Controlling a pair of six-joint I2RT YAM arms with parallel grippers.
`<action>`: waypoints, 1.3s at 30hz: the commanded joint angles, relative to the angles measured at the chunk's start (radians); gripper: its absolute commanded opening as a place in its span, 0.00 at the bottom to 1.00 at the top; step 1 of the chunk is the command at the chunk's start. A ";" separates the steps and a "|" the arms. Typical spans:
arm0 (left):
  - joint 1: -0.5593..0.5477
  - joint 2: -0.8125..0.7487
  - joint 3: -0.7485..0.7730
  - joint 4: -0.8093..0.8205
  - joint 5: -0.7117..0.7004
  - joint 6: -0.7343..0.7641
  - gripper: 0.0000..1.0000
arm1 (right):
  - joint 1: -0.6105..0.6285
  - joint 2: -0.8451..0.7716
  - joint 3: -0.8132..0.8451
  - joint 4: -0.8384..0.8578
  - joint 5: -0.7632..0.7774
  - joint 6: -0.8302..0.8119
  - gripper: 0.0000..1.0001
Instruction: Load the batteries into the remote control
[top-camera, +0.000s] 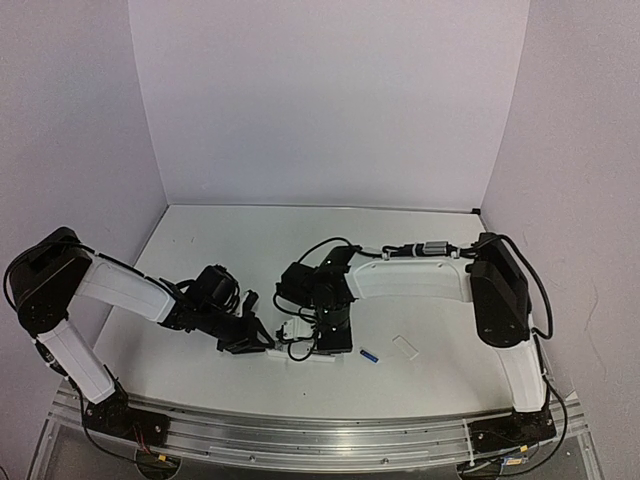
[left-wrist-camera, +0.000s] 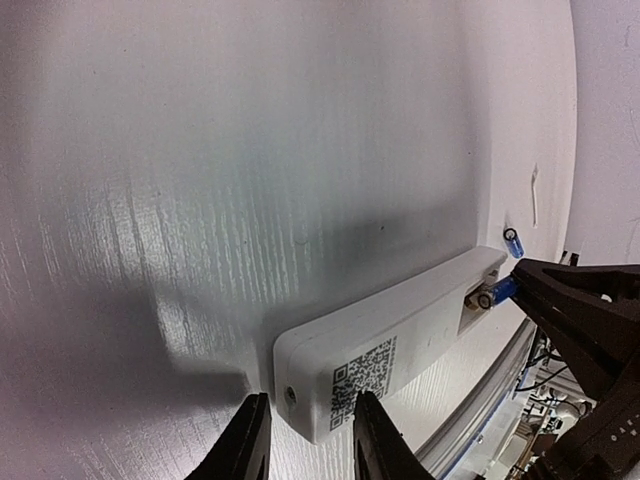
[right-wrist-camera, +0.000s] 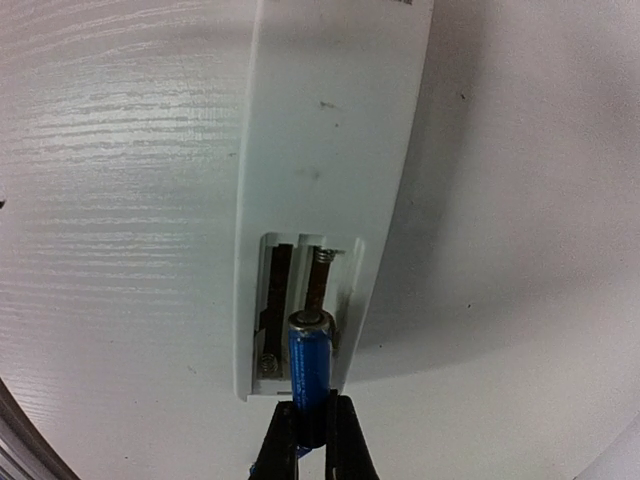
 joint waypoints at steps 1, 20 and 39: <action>-0.008 0.007 -0.001 0.026 0.010 -0.001 0.28 | 0.009 0.039 0.048 -0.055 0.025 0.019 0.00; -0.016 0.012 -0.025 0.054 0.011 -0.012 0.23 | 0.027 0.101 0.120 -0.086 0.075 0.107 0.00; -0.024 0.035 -0.025 0.071 0.018 -0.019 0.17 | 0.033 0.158 0.185 -0.108 0.085 0.218 0.00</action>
